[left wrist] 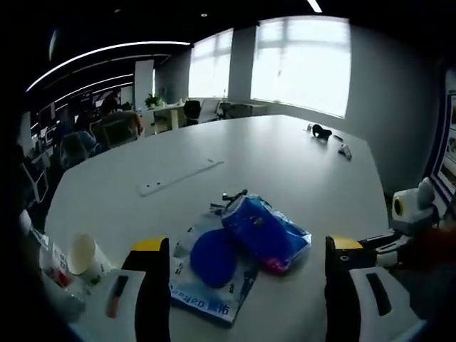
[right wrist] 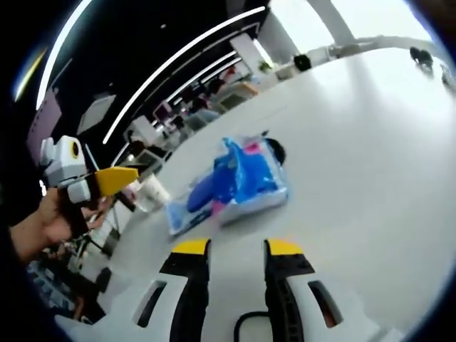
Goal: Arrange the tabletop items into an orderly group along one side of the table until the central work area is clear of visible clutter.
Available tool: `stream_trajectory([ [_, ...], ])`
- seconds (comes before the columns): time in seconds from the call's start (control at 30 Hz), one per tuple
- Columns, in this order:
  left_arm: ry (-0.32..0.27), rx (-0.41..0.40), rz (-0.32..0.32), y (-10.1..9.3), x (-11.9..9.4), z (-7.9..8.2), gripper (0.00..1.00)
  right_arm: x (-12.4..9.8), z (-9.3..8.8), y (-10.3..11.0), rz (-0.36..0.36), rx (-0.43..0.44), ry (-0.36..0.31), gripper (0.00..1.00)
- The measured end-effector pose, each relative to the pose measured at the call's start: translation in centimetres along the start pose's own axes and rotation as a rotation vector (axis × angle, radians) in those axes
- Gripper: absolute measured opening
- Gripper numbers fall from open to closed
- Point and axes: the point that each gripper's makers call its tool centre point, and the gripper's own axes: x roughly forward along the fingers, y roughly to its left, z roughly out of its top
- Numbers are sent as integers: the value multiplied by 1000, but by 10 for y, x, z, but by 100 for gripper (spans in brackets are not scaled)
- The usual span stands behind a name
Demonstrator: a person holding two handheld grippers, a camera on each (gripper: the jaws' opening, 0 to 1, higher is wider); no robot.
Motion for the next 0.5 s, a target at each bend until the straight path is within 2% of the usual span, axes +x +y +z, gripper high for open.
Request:
stream_trajectory([
  [0.23,-6,24,-26,4,18,11,88,5,0,4,2,0,5,26],
  [0.33,28,83,-35,4,26,8,88,7,1,5,1,14,1,26],
  [0.5,30,84,-57,-1,34,9,88,9,4,4,-6,27,2,25],
])
